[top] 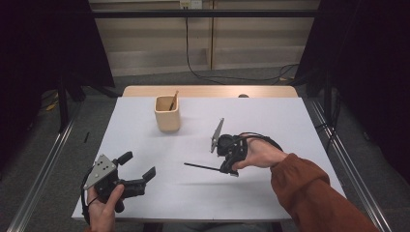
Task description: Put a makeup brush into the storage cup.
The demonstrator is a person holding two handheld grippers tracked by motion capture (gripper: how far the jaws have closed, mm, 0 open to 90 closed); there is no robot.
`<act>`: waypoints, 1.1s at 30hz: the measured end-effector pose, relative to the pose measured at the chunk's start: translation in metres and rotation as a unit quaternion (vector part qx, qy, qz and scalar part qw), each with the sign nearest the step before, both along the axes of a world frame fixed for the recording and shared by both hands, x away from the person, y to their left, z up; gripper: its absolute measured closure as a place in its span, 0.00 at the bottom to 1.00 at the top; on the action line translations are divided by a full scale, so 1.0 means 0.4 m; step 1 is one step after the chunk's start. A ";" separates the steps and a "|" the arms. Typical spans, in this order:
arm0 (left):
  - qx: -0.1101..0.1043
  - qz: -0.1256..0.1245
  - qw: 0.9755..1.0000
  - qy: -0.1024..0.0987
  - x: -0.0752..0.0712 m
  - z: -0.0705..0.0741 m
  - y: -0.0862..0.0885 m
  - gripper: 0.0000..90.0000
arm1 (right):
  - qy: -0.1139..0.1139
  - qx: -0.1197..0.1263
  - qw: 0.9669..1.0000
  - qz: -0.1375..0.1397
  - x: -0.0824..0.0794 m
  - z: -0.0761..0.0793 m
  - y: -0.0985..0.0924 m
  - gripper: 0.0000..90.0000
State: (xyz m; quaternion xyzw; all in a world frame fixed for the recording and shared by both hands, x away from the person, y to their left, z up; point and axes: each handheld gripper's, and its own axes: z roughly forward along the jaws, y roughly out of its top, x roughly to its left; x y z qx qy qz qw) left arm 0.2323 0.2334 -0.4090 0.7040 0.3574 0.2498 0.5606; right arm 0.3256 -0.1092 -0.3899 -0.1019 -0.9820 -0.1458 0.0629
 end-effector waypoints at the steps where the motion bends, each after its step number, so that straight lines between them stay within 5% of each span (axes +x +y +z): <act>1: 0.019 0.007 1.000 -0.012 0.001 0.008 0.003 0.02 | -0.001 0.010 1.000 -0.005 0.002 0.002 -0.003 0.95; 9: -0.002 -0.006 1.000 -0.010 0.018 0.044 0.016 0.02 | 0.001 0.013 1.000 -0.012 0.006 0.005 -0.012 0.95; 12: -0.027 -0.023 0.999 0.011 0.029 0.052 0.011 0.02 | 0.003 0.011 1.000 -0.010 0.006 0.002 -0.012 0.95; 15: 0.013 -0.022 1.000 -0.007 0.033 0.060 -0.003 0.03 | 0.002 0.010 1.000 -0.008 0.008 0.000 -0.010 0.95; 19: 0.027 -0.056 0.998 -0.003 0.044 0.073 -0.024 0.03 | 0.004 0.009 1.000 -0.010 0.010 -0.001 -0.011 0.95; 33: 0.039 -0.102 0.994 0.008 0.065 0.107 -0.076 0.03 | 0.003 0.007 1.000 -0.009 0.008 -0.006 -0.007 0.95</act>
